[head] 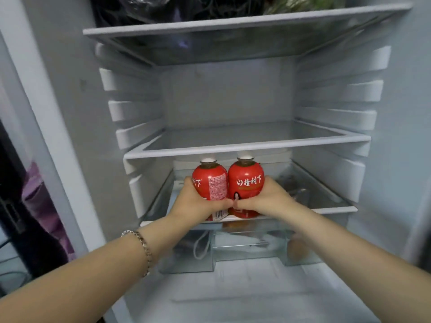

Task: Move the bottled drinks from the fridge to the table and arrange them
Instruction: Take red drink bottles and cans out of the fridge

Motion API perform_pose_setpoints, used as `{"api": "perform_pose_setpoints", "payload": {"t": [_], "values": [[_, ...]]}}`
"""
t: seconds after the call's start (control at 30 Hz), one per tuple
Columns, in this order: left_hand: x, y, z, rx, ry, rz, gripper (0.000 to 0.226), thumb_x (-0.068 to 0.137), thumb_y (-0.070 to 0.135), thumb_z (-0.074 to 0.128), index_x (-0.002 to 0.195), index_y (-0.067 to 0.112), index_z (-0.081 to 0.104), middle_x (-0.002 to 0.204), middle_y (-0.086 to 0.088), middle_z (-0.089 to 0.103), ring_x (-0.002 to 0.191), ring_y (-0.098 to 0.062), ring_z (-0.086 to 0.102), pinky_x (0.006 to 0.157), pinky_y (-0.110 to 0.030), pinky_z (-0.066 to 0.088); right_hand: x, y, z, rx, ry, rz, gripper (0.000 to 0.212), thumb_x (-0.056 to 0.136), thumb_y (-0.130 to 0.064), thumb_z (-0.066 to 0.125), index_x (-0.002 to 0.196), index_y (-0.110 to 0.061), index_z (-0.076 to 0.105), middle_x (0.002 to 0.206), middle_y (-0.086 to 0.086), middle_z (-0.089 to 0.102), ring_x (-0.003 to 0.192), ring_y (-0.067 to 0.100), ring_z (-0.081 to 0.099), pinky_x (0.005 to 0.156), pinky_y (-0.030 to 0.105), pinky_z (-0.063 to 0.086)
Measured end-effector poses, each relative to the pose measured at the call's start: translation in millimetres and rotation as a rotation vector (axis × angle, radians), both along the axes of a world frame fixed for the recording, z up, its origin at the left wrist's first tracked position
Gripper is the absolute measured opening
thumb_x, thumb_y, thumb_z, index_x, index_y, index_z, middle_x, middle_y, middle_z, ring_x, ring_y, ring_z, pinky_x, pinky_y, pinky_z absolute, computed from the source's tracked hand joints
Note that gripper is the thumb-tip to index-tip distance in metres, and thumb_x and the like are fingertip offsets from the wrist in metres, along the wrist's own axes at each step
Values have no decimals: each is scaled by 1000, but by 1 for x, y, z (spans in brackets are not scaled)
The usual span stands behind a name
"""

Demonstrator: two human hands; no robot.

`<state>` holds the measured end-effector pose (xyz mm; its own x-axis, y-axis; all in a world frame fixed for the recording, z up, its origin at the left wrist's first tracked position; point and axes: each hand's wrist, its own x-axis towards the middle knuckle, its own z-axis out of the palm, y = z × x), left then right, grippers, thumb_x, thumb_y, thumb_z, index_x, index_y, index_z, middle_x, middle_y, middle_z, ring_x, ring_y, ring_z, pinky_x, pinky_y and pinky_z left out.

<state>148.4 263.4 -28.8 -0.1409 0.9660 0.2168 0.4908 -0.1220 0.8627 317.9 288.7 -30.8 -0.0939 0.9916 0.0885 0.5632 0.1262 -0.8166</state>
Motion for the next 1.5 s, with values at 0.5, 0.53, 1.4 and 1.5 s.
{"api": "perform_pose_setpoints", "payload": {"t": [0.5,0.53,1.4,1.5], "values": [[1,-62,49,360,185,-44,28,77,29,72,61,16,52,66,5,57,68,-10,52,66,-26,41,-21,-90,11,285,355,-112,64,59,-17,86,106,-31,45,92,-15,58,85,2,59,71,17,45],[-2,-70,48,421,318,-49,30,75,33,73,60,19,51,70,8,53,74,-10,49,69,-25,39,-22,-98,8,279,332,-108,63,58,-18,86,103,-34,46,91,-15,59,84,2,59,71,16,45],[48,-270,10,218,1070,-268,64,56,87,17,84,34,37,85,12,56,77,-7,51,62,-24,35,59,-288,-42,175,-128,301,76,53,-35,80,114,-44,36,107,-18,54,93,3,58,82,21,51],[75,-312,5,160,1054,-178,50,70,82,34,74,32,29,79,10,50,74,-9,47,57,-26,29,78,-318,-40,152,-110,368,72,57,-31,81,110,-45,35,102,-19,56,89,3,59,78,17,50]]}}
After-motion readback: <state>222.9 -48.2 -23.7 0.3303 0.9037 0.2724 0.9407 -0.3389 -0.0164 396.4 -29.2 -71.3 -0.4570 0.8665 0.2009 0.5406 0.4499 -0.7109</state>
